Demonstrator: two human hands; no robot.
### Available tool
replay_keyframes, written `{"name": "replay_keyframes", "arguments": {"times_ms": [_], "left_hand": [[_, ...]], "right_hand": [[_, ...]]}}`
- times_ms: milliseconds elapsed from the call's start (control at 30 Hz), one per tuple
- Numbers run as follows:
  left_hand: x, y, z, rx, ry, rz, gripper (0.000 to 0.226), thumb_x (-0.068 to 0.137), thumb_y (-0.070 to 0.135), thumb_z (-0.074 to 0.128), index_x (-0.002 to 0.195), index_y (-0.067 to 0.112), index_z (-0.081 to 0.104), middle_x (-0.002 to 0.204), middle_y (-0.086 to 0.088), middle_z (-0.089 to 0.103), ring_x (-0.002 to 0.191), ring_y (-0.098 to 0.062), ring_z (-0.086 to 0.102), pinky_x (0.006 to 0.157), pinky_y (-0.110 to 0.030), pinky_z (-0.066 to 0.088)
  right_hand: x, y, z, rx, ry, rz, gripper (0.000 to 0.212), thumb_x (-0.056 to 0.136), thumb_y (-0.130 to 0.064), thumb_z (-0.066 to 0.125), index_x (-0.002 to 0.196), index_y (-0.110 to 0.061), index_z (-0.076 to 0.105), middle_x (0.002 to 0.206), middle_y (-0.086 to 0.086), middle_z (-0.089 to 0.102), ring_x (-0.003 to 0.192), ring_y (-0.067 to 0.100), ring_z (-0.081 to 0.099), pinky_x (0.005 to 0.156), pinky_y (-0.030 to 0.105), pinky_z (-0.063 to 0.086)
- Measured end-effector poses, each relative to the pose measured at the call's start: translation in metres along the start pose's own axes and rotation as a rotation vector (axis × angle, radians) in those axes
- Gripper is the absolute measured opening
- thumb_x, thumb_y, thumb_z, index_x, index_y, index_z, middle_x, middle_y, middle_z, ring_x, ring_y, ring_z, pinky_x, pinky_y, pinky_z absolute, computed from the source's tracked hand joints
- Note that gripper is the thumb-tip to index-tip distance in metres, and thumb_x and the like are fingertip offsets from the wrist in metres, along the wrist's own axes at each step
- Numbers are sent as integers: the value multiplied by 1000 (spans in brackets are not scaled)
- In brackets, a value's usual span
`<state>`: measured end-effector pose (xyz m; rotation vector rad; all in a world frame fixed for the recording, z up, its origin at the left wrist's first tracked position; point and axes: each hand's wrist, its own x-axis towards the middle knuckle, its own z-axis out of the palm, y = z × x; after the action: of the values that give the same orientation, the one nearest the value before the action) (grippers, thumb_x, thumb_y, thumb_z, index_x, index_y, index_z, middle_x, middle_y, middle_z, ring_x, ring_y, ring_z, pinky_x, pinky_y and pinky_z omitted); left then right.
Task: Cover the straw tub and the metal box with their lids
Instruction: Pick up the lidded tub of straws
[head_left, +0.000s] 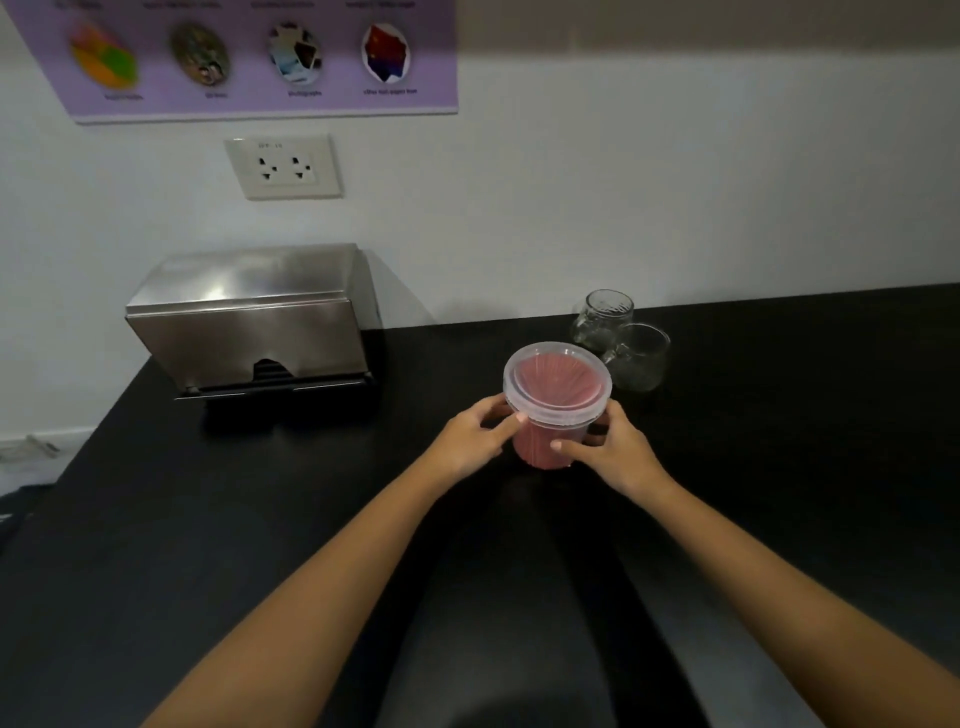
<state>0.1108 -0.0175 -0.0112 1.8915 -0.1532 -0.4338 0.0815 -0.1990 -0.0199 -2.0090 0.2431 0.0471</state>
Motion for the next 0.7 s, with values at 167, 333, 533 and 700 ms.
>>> {"name": "replay_keyframes", "arguments": {"times_ms": [167, 333, 533, 700], "left_hand": [[21, -1, -14, -25, 62, -24, 64, 85, 47, 54, 139, 22, 33, 143, -8, 44, 122, -22, 51, 93, -34, 48], [54, 5, -25, -48, 85, -61, 59, 87, 49, 48, 137, 22, 37, 137, -8, 51, 111, -17, 55, 84, -28, 47], [98, 6, -35, -59, 152, -27, 53, 90, 48, 43, 136, 22, 40, 135, -7, 53, 115, -19, 53, 103, -41, 42], [131, 13, -42, -54, 180, -27, 49, 92, 44, 40, 134, 19, 42, 135, -10, 52, 122, -24, 50, 107, -46, 38]], "right_hand": [[32, -10, 11, -23, -11, -32, 80, 68, -19, 76, 134, -11, 30, 136, 11, 47, 122, 28, 47, 98, 38, 40], [67, -17, 19, -33, 12, -66, 77, 69, -20, 76, 132, -9, 32, 132, 13, 50, 118, 28, 51, 90, 29, 39], [117, -26, 24, 2, -5, -46, 77, 68, -22, 76, 132, -10, 34, 131, 10, 52, 115, 26, 52, 84, 26, 39], [150, -31, 28, 26, 10, -96, 75, 67, -19, 78, 129, -8, 36, 125, 11, 56, 100, 15, 53, 82, 23, 40]]}}
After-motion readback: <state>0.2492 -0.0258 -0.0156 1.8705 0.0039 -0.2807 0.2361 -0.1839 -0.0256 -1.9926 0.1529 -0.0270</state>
